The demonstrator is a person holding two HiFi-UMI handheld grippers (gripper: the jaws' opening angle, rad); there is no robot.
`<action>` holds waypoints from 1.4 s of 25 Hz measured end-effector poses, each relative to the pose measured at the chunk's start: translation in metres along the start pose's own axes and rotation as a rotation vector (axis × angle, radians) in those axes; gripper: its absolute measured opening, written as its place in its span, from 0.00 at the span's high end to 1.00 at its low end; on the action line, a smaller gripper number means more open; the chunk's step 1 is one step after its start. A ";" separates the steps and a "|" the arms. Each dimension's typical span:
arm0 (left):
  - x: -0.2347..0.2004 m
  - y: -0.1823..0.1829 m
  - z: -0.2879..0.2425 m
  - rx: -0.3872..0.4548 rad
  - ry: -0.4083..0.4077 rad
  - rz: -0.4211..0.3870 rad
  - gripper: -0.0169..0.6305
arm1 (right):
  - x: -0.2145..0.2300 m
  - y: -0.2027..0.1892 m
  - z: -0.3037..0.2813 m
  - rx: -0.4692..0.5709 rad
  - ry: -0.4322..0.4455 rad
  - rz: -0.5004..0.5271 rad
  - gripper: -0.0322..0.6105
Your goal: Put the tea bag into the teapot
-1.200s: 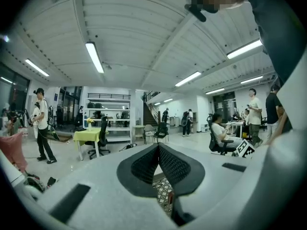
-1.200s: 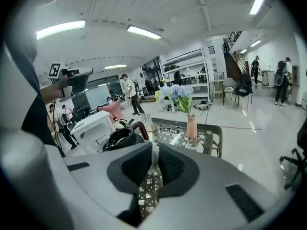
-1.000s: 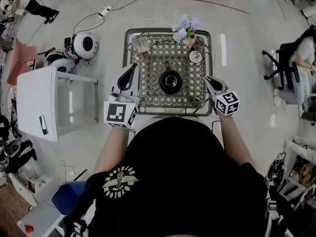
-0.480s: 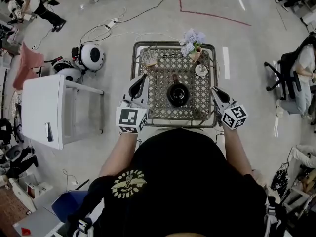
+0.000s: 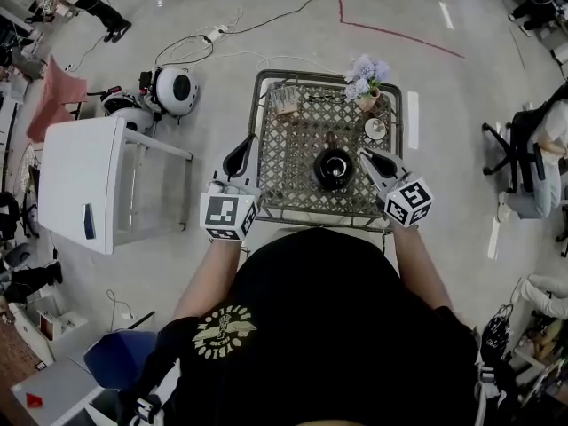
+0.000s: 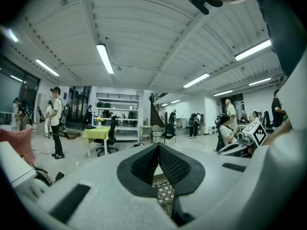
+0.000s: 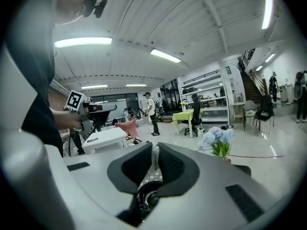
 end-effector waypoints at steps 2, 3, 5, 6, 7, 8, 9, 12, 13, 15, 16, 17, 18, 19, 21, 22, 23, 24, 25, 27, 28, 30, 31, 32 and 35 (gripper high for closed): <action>-0.004 -0.001 0.006 0.004 0.008 0.010 0.98 | -0.005 0.000 -0.009 -0.009 0.025 0.008 0.89; -0.005 -0.001 0.008 0.004 0.010 0.009 0.98 | -0.007 0.001 -0.014 -0.011 0.036 0.010 0.89; -0.010 -0.003 0.011 0.000 0.013 0.000 0.98 | -0.011 0.002 -0.025 -0.013 0.056 0.016 0.89; -0.013 -0.004 0.013 -0.003 0.014 -0.002 0.98 | -0.014 0.002 -0.030 -0.017 0.062 0.019 0.89; -0.016 -0.006 0.015 -0.006 0.016 0.001 0.98 | -0.018 0.001 -0.035 -0.023 0.067 0.022 0.89; -0.018 -0.008 0.017 -0.010 0.018 0.006 0.98 | -0.021 -0.002 -0.038 -0.034 0.071 0.023 0.89; -0.020 -0.010 0.018 -0.013 0.020 0.012 0.98 | -0.023 -0.004 -0.041 -0.047 0.077 0.024 0.88; -0.022 -0.013 0.019 -0.017 0.022 0.019 0.98 | -0.028 -0.011 -0.045 -0.066 0.096 0.013 0.69; -0.021 -0.013 0.020 -0.017 0.020 0.017 0.98 | -0.029 -0.013 -0.045 -0.068 0.097 0.011 0.69; -0.021 -0.014 0.020 -0.019 0.018 0.017 0.98 | -0.029 -0.014 -0.045 -0.074 0.095 0.011 0.69; -0.022 -0.015 0.021 -0.022 0.018 0.019 0.98 | -0.029 -0.014 -0.046 -0.075 0.095 0.009 0.69; -0.022 -0.016 0.022 -0.024 0.018 0.022 0.98 | -0.030 -0.013 -0.046 -0.073 0.094 0.006 0.69; -0.023 -0.017 0.023 -0.025 0.019 0.025 0.98 | -0.030 -0.013 -0.045 -0.070 0.093 0.004 0.69; -0.024 -0.017 0.023 -0.024 0.020 0.027 0.98 | -0.031 -0.012 -0.044 -0.067 0.092 0.004 0.69; -0.023 -0.016 0.022 -0.020 0.017 0.028 0.98 | -0.032 -0.011 -0.042 -0.059 0.090 0.005 0.69; -0.022 -0.015 0.021 -0.018 0.014 0.026 0.98 | -0.031 -0.011 -0.041 -0.055 0.087 0.007 0.69; -0.020 -0.014 0.019 -0.016 0.008 0.024 0.98 | -0.031 -0.011 -0.039 -0.054 0.084 0.011 0.69; -0.018 -0.014 0.017 -0.017 0.000 0.020 0.98 | -0.032 -0.011 -0.037 -0.057 0.082 0.019 0.75; -0.016 -0.014 0.015 -0.018 -0.009 0.017 0.98 | -0.033 -0.011 -0.035 -0.063 0.084 0.026 0.93; -0.012 -0.015 0.012 -0.019 -0.025 0.010 0.98 | -0.035 -0.011 -0.032 -0.070 0.092 0.033 0.94; -0.011 -0.015 0.010 -0.019 -0.031 0.008 0.98 | -0.036 -0.011 -0.031 -0.068 0.094 0.034 0.94; -0.010 -0.014 0.005 -0.016 -0.042 0.007 0.98 | -0.036 -0.010 -0.028 -0.058 0.084 0.037 0.94; -0.008 -0.013 0.003 -0.014 -0.049 0.006 0.98 | -0.035 -0.009 -0.025 -0.052 0.075 0.039 0.94; -0.007 -0.013 0.000 -0.012 -0.057 0.005 0.98 | -0.033 -0.008 -0.022 -0.045 0.062 0.042 0.94; 0.000 -0.013 -0.007 -0.013 -0.090 0.002 0.98 | -0.025 -0.005 -0.008 -0.020 0.006 0.033 0.94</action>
Point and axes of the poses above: the fingertips, and each gripper's own axes: z backward along the fingers, x to its right, y out of its top, the point moved 7 cm from there along z, backward along the fingers, and after that the axes turned 2 degrees about -x, right-handed, at the moved point
